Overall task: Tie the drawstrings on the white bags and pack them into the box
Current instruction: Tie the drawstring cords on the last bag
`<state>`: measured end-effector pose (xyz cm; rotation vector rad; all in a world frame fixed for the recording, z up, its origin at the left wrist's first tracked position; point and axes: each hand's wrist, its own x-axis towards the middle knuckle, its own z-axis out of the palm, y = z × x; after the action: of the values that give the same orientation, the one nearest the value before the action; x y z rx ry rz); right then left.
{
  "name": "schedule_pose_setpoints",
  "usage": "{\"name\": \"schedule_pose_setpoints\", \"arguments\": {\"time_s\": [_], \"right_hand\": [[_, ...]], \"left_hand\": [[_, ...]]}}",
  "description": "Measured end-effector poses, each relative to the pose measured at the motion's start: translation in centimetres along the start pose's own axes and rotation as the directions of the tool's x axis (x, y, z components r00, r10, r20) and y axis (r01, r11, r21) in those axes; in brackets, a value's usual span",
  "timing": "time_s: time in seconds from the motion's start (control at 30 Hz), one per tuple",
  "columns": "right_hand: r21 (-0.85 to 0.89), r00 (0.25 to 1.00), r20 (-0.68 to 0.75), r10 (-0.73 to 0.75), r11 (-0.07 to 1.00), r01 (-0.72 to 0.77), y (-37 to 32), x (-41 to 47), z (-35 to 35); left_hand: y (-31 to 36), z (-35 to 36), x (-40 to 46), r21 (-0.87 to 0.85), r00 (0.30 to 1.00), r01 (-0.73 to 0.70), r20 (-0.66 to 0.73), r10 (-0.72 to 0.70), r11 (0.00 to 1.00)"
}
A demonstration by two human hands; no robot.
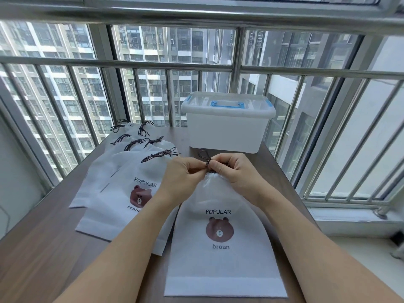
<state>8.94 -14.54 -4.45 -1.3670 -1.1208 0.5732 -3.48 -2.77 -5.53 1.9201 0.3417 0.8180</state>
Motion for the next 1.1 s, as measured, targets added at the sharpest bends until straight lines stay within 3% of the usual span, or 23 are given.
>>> {"name": "schedule_pose_setpoints", "arguments": {"time_s": [0.1,0.2,0.33,0.5,0.63,0.73,0.97,1.1], "right_hand": [[-0.083,0.999,-0.021,-0.036,0.996,0.034,0.1,0.1,-0.2],[-0.126,0.999,-0.026,-0.041,0.991,0.038,0.0,0.1,-0.3],[-0.086,0.998,-0.055,-0.019,0.996,0.015,0.0,0.1,-0.3],[-0.068,0.994,-0.106,-0.021,0.998,0.013,-0.1,0.1,-0.2],[-0.155,0.974,-0.205,-0.098,0.986,0.066,-0.2,0.0,0.2],[-0.122,0.959,-0.268,-0.096,0.99,0.065,-0.5,-0.2,0.5],[-0.16,0.975,-0.212,-0.059,0.987,0.025,-0.8,-0.2,0.4],[-0.309,0.976,-0.201,-0.088,0.951,0.022,-0.4,-0.1,0.7]], "left_hand": [[0.4,0.5,-0.1,-0.135,0.989,0.145,0.039,-0.141,0.98],[0.5,0.5,0.0,-0.343,0.958,0.283,0.138,-0.25,0.896],[0.6,1.0,-0.2,-0.377,0.955,0.297,0.125,-0.269,0.877],[0.6,1.0,-0.2,-0.554,0.931,0.362,0.175,-0.321,0.75],[0.6,1.0,-0.1,-0.617,0.907,0.413,0.212,-0.363,0.67],[0.9,0.9,0.1,-0.662,0.905,0.415,0.229,-0.358,0.624],[1.1,0.4,-0.2,-0.638,0.924,0.379,0.299,-0.239,0.67],[1.0,0.9,-0.3,-0.449,0.956,0.292,0.126,-0.264,0.844]]}}
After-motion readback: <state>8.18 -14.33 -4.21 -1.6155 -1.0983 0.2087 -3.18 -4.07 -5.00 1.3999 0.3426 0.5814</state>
